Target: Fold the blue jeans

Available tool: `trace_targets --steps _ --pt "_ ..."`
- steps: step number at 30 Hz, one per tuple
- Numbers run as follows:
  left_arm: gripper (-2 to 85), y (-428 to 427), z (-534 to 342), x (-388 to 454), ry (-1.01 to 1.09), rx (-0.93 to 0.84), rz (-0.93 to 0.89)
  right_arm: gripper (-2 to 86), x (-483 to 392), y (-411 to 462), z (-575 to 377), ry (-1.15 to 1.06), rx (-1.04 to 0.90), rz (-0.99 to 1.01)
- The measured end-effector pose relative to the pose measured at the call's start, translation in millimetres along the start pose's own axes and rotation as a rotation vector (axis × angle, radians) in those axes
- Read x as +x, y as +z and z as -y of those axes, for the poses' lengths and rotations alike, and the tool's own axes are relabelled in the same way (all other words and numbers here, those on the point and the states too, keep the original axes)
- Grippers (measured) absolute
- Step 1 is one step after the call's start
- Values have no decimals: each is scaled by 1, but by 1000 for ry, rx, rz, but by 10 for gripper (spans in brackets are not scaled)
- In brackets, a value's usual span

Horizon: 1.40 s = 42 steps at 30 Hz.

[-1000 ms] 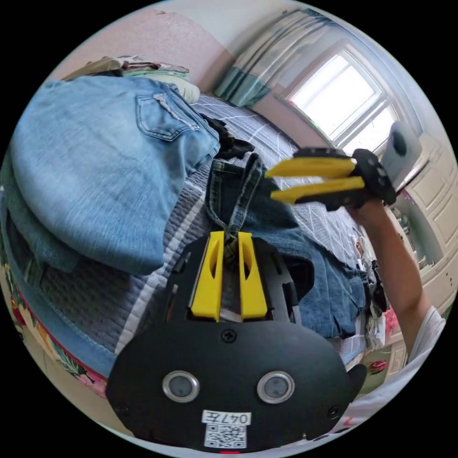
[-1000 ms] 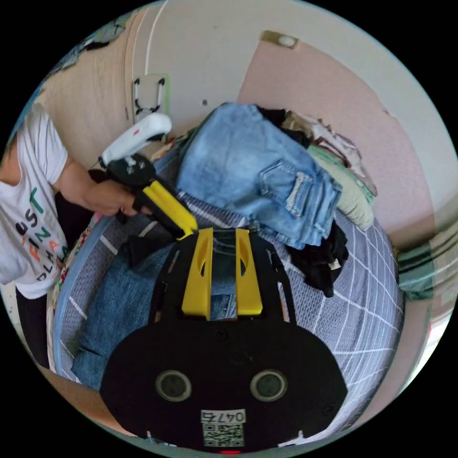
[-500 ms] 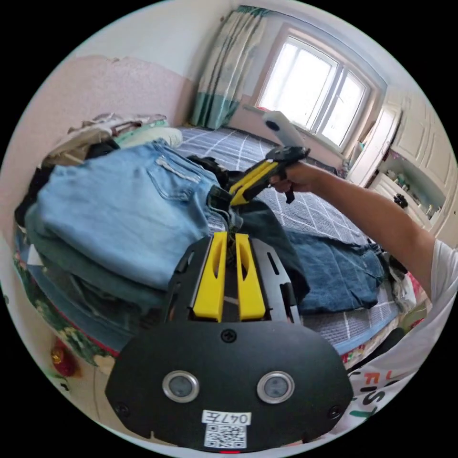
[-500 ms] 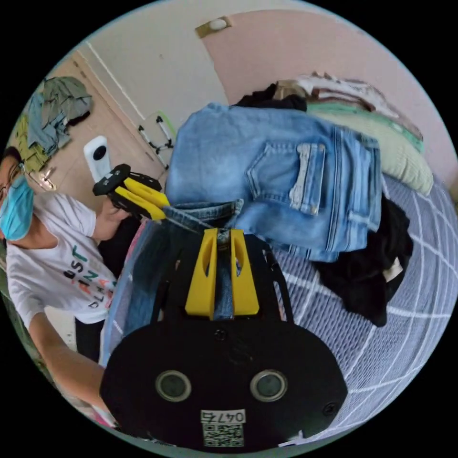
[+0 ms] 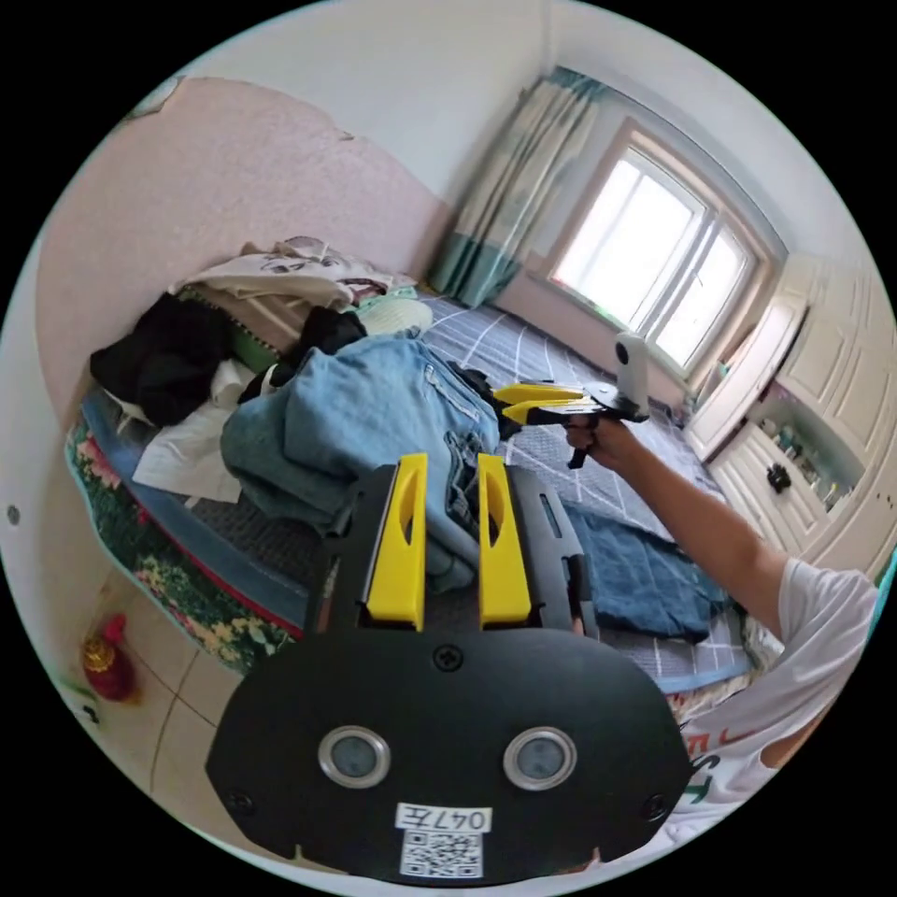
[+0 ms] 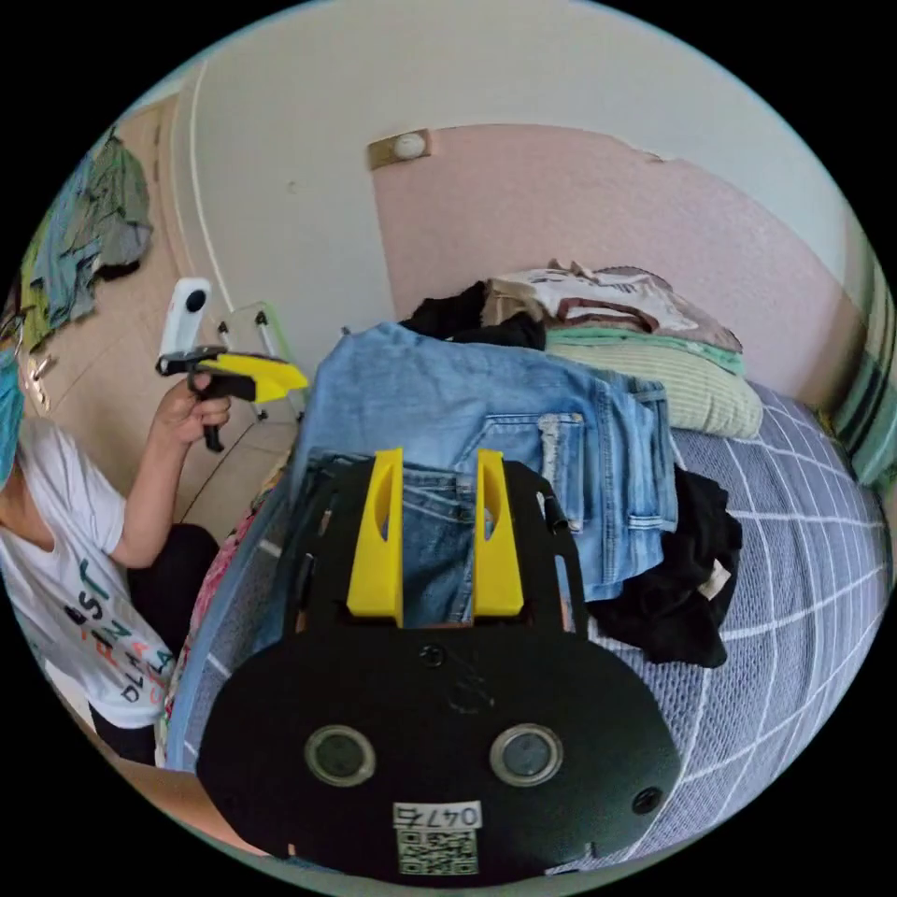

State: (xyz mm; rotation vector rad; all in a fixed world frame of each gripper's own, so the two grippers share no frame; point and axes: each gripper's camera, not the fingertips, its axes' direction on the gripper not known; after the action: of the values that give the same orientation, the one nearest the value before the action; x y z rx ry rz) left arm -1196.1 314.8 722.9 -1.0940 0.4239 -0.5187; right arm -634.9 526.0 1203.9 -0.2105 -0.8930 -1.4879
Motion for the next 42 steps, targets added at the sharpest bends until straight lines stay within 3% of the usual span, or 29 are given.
trace_targets --steps 5,9,12,19,22,25,29,33,38,42 --pt "75 19 8 25 103 -195 13 78 -78 -1 -5 -102 -75 75" --pt "91 45 8 36 160 -376 -53 51 -106 24 -16 -60 -138 -72" --pt "93 41 8 46 189 -359 -43 16 -113 26 -21 -22 -138 -134" --pt "68 11 9 44 112 -188 -141 13 -139 -23 -38 -125 110 -103" --pt "69 13 7 45 92 -161 -163 52 -131 -1 -34 -139 -2 -49" --pt "92 26 5 47 75 -214 -176 70 -123 -6 -33 -127 14 87" --pt "127 32 3 58 55 -218 -59 51 -101 -55 -43 -59 145 -107" --pt "151 56 0 80 95 -293 24 78 -61 -43 -35 -17 -23 -205" --pt "139 80 -6 101 138 -303 74 116 -24 3 -15 -53 -229 -35" --pt "114 100 -12 119 159 -322 189 110 -24 6 -9 -118 -261 7"
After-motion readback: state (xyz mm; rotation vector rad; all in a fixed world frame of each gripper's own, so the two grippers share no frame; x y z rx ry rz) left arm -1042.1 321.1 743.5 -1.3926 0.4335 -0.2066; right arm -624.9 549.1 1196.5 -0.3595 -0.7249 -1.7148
